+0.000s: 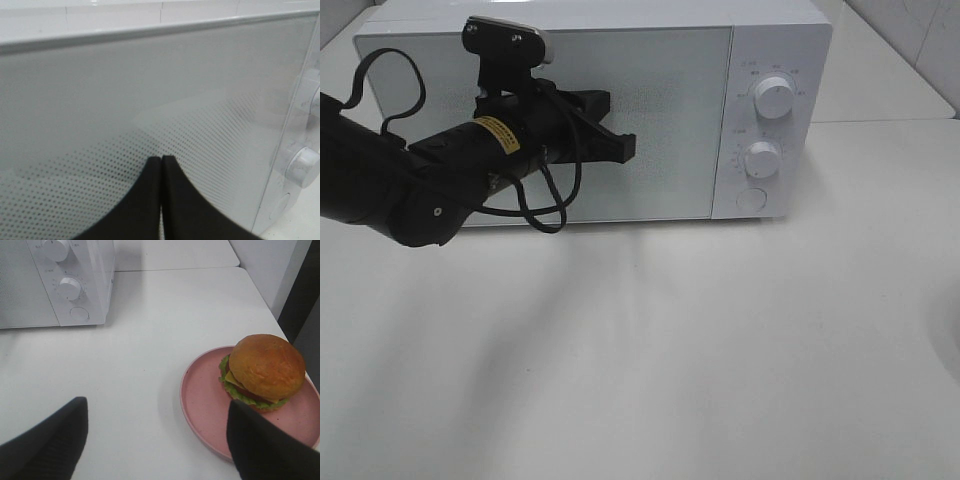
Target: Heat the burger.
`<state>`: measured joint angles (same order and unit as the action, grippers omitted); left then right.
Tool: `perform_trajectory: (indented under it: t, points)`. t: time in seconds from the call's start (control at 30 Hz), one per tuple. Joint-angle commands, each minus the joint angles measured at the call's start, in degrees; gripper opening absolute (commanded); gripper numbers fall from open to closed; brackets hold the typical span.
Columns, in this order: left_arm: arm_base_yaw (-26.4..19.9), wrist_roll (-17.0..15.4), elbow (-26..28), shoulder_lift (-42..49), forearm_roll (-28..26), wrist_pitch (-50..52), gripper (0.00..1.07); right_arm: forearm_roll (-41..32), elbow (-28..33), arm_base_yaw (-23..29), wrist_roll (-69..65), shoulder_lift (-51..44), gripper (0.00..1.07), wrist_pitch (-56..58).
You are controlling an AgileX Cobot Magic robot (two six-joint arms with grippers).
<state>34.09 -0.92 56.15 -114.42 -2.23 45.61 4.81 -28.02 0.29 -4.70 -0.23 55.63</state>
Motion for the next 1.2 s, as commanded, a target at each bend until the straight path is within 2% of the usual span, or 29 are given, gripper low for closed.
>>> perform_trajectory:
  t: [0.03,0.27,0.4,0.63,0.7,0.8,0.87,0.93,0.97,1.03,1.07,1.1,1.13,1.17,1.2]
  points:
    - [-1.0,1.7,2.7,0.1,-12.0,1.7,0.0,-0.2,-0.1,-0.3,0.5,-1.7,0.75,-0.4]
    - [2.5,5.0,2.5,3.3,-12.5,-1.8,0.0,-0.2,-0.1,-0.3,0.5,-1.7,0.75,-0.4]
    - [4.3,7.0,0.1,6.2,-14.7,-2.1,0.0,-0.2,-0.1,-0.3,0.5,-1.7,0.75,-0.4]
    - [8.3,7.4,-6.5,12.7,-17.5,-2.9,0.0,-0.2,-0.1,-0.3,0.5,-1.7,0.75,-0.4]
    - [10.0,7.4,-9.1,16.2,-18.3,-6.0,0.0,-0.2,-0.1,-0.3,0.4,-1.7,0.75,-0.4]
    - [10.6,7.4,-9.7,17.2,-18.6,-7.4,0.0,-0.2,-0.1,-0.3,0.4,-1.7,0.75,-0.4]
    - [12.6,7.7,-11.6,22.7,-18.7,-17.5,0.0,-0.2,-0.1,-0.3,0.4,-1.7,0.75,-0.4]
    - [12.9,7.9,-11.6,24.1,-18.7,-21.4,0.0,-0.2,-0.1,-0.3,0.4,-1.7,0.75,-0.4]
    - [13.4,8.9,-11.6,26.4,-18.6,-28.8,0.0,-0.2,-0.1,-0.3,0.4,-1.7,0.75,-0.4]
    - [13.5,9.3,-11.6,27.4,-18.6,-31.5,0.01,-0.2,-0.1,-0.3,0.4,-1.7,0.75,-0.4]
    - [13.5,10.0,-11.6,29.9,-18.6,-37.4,0.06,-0.2,-0.1,-0.3,0.4,-1.7,0.75,-0.4]
    - [13.5,10.0,-11.6,29.9,-18.6,-37.4,0.06,-0.2,-0.1,-0.3,0.4,-1.7,0.75,-0.4]
    - [13.5,10.0,-11.6,32.3,-18.1,-43.2,0.15,-0.2,-0.1,-0.3,0.4,-1.7,0.75,-0.4]
    - [13.5,10.0,-11.6,32.3,-18.1,-43.2,0.15,-0.2,-0.1,-0.3,0.4,-1.7,0.75,-0.4]
    - [13.5,10.0,-11.6,33.2,-17.7,-45.6,0.21,-0.2,-0.1,-0.3,0.4,-1.7,0.75,-0.4]
